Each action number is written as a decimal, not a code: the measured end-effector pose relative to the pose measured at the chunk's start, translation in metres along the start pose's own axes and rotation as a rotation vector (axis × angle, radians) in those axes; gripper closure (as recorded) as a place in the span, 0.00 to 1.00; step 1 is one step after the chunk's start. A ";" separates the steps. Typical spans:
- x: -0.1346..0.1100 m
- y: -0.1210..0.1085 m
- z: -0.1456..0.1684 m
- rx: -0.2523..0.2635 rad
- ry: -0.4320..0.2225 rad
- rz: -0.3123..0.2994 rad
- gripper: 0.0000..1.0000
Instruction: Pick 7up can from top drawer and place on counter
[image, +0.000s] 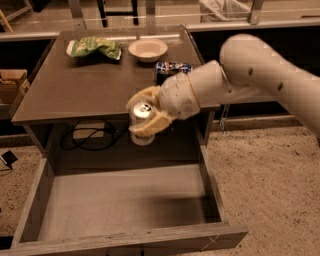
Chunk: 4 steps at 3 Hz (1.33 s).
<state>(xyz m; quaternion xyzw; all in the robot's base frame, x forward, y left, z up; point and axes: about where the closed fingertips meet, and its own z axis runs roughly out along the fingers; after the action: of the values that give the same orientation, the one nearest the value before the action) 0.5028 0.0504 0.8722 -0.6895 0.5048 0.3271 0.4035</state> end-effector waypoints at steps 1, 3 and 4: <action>-0.033 -0.037 -0.001 -0.065 0.035 0.007 1.00; -0.105 -0.131 0.084 -0.163 -0.061 0.114 1.00; -0.123 -0.161 0.132 -0.173 -0.107 0.185 1.00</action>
Offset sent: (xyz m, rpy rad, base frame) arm 0.1161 0.1752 0.0948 -0.0132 0.2071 0.1506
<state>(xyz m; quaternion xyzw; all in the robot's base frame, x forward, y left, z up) 0.6181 0.2471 0.9531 -0.6536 0.5139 0.4416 0.3372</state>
